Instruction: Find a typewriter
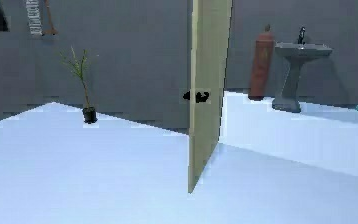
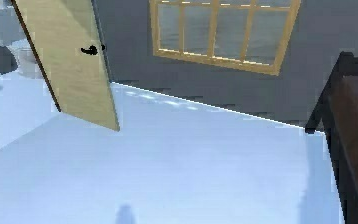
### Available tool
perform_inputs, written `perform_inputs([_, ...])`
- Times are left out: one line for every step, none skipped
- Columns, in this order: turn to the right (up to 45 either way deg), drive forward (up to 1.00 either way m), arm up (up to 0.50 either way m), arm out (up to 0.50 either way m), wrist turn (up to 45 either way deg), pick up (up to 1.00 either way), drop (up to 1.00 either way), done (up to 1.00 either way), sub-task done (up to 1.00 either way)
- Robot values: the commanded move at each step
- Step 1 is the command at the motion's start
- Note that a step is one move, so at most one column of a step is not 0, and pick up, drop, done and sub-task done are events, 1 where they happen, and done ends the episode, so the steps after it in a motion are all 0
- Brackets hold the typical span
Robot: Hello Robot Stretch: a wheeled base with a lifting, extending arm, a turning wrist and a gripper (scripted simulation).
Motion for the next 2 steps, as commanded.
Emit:
perform_inputs([-45.0, 0.0, 0.0, 0.0, 0.0, 0.0, 0.0, 0.0, 0.0])
perform_inputs([-39.0, 0.0, 0.0, 0.0, 0.0, 0.0, 0.0, 0.0, 0.0])
